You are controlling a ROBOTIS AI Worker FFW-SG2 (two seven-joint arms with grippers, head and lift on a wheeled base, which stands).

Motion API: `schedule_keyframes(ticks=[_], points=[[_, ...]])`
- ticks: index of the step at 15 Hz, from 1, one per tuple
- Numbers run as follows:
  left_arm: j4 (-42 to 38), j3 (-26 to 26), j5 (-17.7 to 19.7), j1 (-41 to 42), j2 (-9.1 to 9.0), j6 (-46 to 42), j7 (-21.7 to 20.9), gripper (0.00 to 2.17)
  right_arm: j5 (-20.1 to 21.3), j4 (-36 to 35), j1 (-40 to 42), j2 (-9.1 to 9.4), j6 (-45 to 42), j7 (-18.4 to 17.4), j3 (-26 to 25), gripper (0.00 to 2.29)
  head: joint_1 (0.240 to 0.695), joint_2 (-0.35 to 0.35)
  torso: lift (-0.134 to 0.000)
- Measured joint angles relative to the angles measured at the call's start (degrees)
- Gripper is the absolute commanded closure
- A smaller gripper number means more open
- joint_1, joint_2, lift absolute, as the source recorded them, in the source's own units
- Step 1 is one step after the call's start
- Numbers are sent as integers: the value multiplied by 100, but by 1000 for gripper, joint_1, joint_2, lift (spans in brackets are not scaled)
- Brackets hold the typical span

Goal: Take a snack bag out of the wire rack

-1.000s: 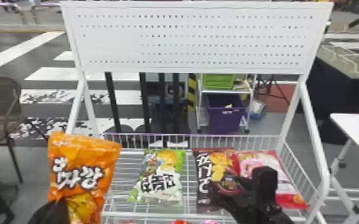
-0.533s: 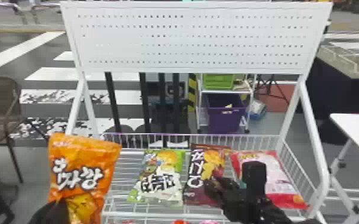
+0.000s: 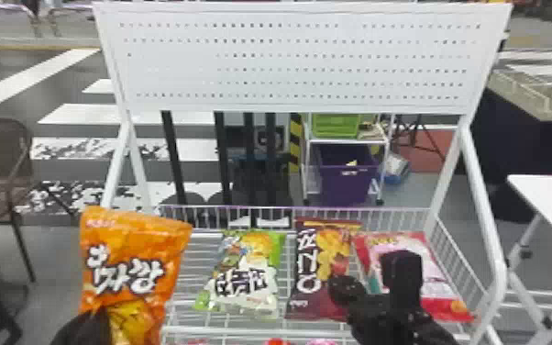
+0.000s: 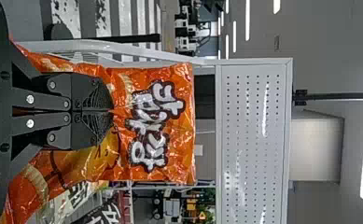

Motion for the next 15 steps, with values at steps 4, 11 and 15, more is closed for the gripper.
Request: schedule_keyframes(ticks=[4,11,15], points=[[-24,-25,-12,0,8,-16,-2,2051,89,-1298,864,-323,-13,-104,-446,2246,499,0,0],[5,-98,-20,-95,17,-16,-5,2051,47,-3025,3468,-170,-1639,475,-1855,2246,499,0,0],[6,-100,-21,-106,8,-1,-3,2051,27,-3301,4394,314,-2395,971,-2433,2246,499,0,0]])
